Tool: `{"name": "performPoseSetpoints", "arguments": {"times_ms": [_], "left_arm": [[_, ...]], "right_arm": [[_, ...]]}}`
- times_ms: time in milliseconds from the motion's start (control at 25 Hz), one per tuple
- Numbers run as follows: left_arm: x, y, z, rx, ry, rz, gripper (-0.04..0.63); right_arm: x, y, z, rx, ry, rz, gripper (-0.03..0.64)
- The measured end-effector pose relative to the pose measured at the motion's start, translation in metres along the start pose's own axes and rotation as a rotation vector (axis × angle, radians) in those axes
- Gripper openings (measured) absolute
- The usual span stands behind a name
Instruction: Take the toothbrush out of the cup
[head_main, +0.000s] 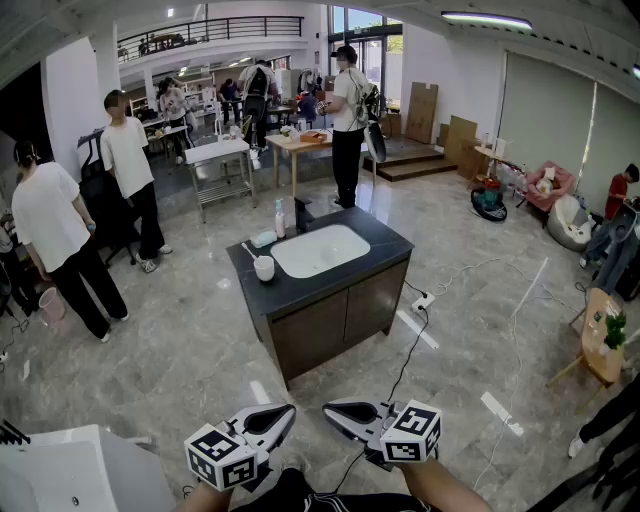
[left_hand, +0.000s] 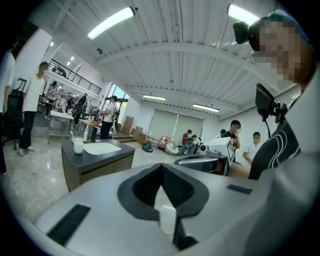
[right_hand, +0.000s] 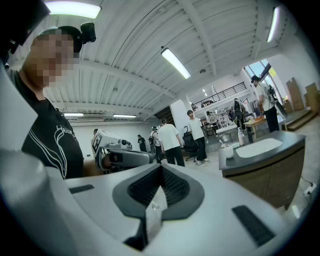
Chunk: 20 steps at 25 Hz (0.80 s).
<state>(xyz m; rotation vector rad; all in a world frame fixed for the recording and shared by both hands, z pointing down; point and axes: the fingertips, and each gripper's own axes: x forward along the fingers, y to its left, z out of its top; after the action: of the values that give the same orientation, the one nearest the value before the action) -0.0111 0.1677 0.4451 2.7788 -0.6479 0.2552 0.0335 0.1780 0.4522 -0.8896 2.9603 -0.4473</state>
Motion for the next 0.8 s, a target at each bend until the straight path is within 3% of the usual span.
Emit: {"name": "performPoseSetpoints", "arguments": {"times_ms": [800], "left_arm": [[0.008, 0.014, -0.002, -0.024, 0.006, -0.001, 0.003]], "right_arm": [[0.001, -0.017, 0.002, -0.037, -0.012, -0.030, 0.003]]}}
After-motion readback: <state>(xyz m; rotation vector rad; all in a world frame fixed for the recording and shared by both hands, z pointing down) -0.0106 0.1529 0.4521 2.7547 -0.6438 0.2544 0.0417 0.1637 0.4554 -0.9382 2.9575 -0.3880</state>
